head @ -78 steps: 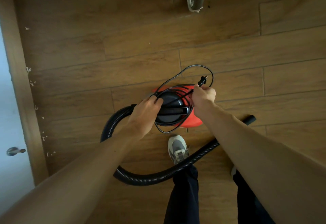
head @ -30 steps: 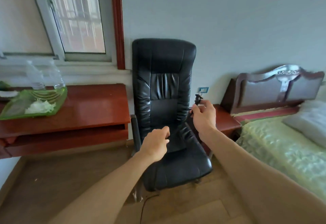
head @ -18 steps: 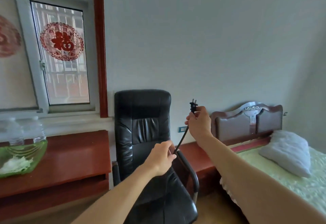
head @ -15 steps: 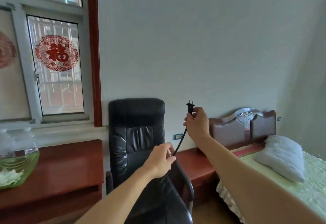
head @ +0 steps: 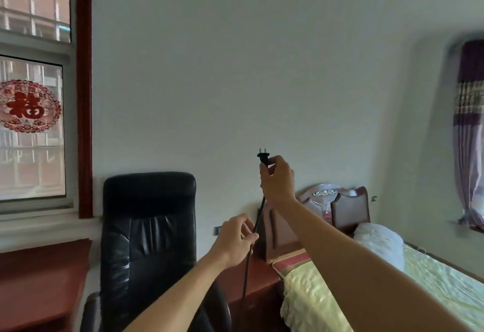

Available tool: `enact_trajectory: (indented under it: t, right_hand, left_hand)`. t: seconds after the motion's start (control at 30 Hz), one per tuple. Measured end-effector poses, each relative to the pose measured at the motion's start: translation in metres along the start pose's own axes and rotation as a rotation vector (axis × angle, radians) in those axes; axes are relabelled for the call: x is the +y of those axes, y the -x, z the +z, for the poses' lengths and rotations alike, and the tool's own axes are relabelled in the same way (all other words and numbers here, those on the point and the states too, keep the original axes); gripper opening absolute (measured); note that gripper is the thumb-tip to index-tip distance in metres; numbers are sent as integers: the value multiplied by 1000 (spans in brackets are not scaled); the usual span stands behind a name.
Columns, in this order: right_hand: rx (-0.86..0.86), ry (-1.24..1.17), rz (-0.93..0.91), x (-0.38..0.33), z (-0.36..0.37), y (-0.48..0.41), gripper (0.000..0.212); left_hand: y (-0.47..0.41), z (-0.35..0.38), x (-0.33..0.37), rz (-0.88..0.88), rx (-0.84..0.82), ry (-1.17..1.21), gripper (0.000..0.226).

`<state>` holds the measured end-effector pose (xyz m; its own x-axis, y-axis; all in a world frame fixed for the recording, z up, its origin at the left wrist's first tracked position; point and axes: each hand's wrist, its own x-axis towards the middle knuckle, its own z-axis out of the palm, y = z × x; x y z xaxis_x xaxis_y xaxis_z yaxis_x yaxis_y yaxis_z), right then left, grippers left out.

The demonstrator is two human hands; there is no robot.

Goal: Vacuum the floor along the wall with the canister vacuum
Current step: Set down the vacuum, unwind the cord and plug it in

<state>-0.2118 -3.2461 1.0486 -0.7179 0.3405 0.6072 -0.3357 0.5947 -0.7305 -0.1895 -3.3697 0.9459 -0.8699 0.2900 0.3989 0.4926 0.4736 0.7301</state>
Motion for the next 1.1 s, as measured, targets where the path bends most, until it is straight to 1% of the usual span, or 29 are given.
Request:
enact_trajectory:
  t: [0.23,0.33,0.5,0.67,0.77,0.97,1.1]
  right_hand:
    - [50,-11,6,51,-64,-35,12]
    - [79,-8,12,64,-88,-45,12]
    - [95,2,21,75,-113,-63,9]
    - [99,14,10,85,-110,-78,6]
    - [105,34,2,96,-102,-88,4]
    - [126,62,5,115,-83,-124,6]
    - [130,90,17,129,-72,-146,5]
  left_hand:
    - [-32,70,44,24,-17,11,10]
    - [-42,92,59,46,-9,17,11]
    - [-58,116,79,74,-36,97,9]
    - [-81,126,76,106,-51,93,14]
    - [-96,131,71,133,-86,115,11]
    - [-142,137,46,162,-124,186,20]
    - [-173,142,29,175,-148,197,19]
